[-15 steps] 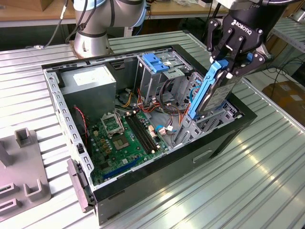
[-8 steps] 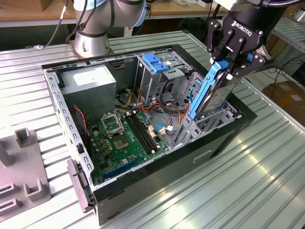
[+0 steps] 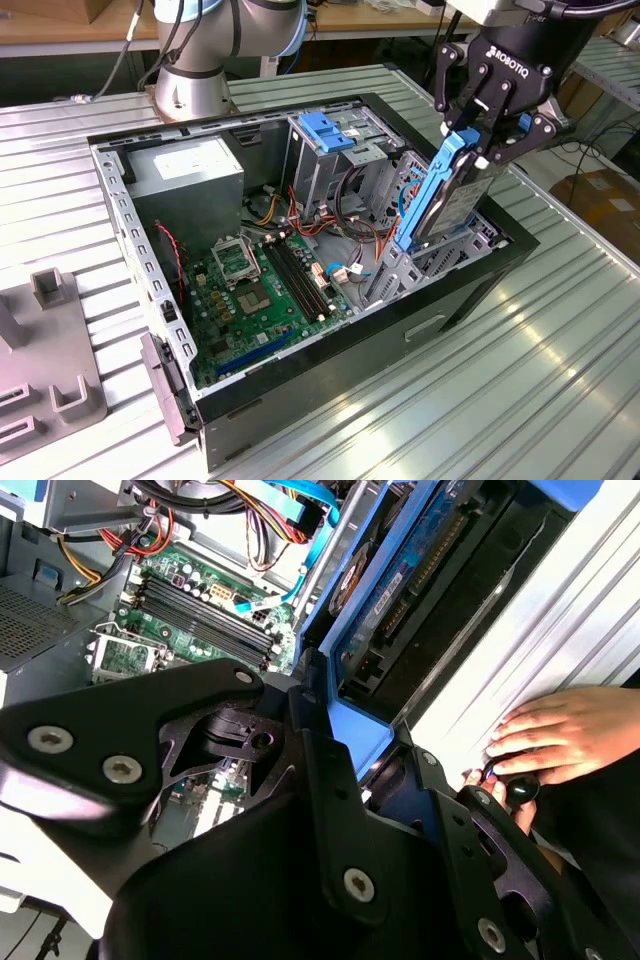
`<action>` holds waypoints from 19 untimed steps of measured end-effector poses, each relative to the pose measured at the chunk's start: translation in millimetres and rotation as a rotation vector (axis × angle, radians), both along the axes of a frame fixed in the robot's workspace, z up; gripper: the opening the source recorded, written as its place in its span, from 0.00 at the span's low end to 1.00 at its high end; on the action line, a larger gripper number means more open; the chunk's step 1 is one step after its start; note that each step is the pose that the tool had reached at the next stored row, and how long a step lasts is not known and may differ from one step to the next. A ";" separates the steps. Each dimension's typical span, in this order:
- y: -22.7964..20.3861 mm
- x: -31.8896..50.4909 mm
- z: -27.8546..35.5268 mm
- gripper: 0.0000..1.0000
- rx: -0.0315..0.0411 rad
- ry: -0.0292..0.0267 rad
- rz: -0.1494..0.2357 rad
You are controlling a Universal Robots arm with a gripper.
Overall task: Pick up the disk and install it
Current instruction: 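Insert the disk into the insertion slot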
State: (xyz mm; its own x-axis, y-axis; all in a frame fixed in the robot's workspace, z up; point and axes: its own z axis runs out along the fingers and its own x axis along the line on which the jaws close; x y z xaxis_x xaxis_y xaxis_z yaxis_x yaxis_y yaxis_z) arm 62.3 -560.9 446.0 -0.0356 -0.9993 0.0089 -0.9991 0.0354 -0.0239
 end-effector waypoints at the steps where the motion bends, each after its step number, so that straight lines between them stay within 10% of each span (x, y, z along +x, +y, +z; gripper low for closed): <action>1: 0.0 0.0 -0.6 0.37 0.0000 0.0000 0.000; 19: 0.0 -0.1 -34.8 0.37 0.0000 0.0009 0.000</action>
